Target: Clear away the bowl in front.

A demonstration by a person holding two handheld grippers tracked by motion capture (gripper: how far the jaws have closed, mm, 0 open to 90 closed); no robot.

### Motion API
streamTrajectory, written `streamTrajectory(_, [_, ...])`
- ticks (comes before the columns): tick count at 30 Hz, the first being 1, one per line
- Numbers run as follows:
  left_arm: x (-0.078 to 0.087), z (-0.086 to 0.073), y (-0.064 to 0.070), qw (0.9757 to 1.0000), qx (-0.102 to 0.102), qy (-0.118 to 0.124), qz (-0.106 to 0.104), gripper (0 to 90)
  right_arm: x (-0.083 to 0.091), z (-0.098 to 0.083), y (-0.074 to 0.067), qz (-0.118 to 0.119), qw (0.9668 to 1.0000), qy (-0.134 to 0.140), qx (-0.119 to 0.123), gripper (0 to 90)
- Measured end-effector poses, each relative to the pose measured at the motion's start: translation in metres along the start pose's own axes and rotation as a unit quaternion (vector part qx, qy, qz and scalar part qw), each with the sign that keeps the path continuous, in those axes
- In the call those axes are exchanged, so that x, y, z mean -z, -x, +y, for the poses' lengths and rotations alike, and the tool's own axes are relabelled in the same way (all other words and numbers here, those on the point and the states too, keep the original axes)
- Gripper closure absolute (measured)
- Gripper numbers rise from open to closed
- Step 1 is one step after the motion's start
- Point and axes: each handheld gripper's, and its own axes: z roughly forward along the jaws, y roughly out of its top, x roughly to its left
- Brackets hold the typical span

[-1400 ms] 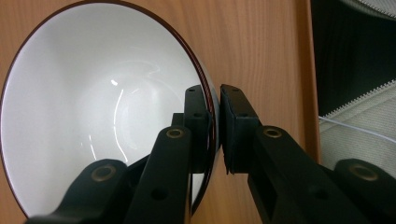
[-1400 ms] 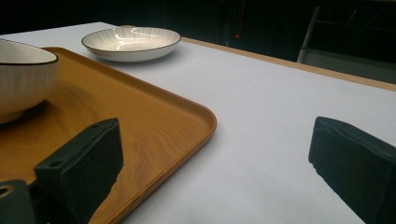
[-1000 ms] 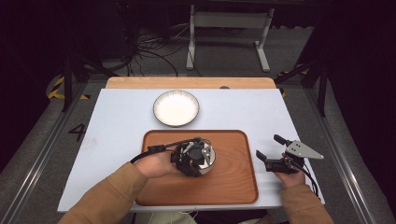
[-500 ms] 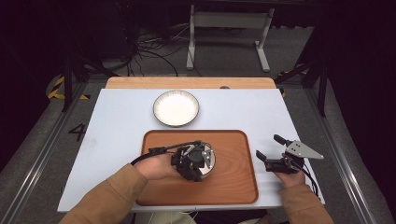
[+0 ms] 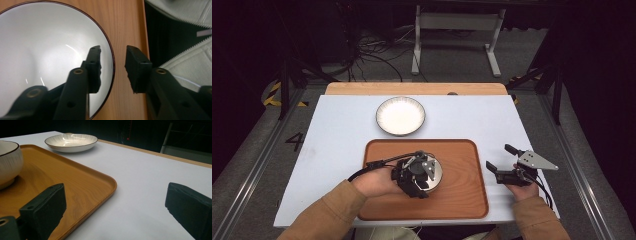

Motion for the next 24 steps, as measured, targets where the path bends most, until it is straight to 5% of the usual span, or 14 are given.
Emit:
streamTrajectory(14, [0.022,-0.020,0.013,0.9961,0.034,0.069,0.044,40.8,0.000,0.000,0.000,0.008,1.0000,-0.002,0.003,4.3])
streamTrajectory(24, [0.038,-0.040,0.021,0.9880,0.062,0.125,0.066,33.8,0.000,0.000,0.001,0.011,0.9999,-0.002,0.001,4.2])
